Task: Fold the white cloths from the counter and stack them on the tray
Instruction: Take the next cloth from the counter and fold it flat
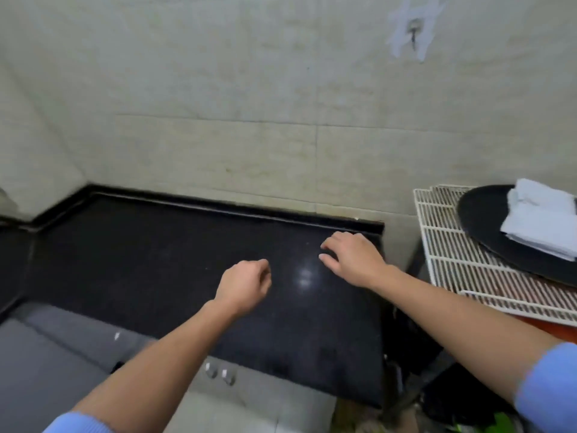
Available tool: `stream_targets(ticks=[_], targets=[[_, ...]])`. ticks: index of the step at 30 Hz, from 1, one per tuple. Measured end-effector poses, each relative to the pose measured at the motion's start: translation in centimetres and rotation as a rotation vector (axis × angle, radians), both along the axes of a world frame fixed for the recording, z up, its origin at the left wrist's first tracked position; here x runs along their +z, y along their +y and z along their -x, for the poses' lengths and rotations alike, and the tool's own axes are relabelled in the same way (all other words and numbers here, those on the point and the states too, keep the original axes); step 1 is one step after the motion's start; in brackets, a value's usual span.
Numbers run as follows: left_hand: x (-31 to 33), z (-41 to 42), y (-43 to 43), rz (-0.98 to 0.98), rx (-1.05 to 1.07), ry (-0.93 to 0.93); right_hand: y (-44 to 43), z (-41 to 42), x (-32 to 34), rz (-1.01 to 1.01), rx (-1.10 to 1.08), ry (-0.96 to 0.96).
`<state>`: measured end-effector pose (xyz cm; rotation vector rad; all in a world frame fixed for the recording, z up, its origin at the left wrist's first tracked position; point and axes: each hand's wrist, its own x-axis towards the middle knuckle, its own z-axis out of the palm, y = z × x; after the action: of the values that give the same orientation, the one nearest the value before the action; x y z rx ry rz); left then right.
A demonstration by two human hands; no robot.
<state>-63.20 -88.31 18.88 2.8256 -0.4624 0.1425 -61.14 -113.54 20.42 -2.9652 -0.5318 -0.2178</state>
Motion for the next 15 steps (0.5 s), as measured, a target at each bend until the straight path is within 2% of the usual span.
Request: stream_targets(ticks=[6,15], targets=[[-0.5,6.1,17.3,-0.068,0.313,0.004,17.3,0.0,-0.9,0.003,0.291,0.035],[-3.4,13.5,35.0,-0.057,0.706,0.068,38.9,-2.1,-1.6,0.045,0.631,0.068]])
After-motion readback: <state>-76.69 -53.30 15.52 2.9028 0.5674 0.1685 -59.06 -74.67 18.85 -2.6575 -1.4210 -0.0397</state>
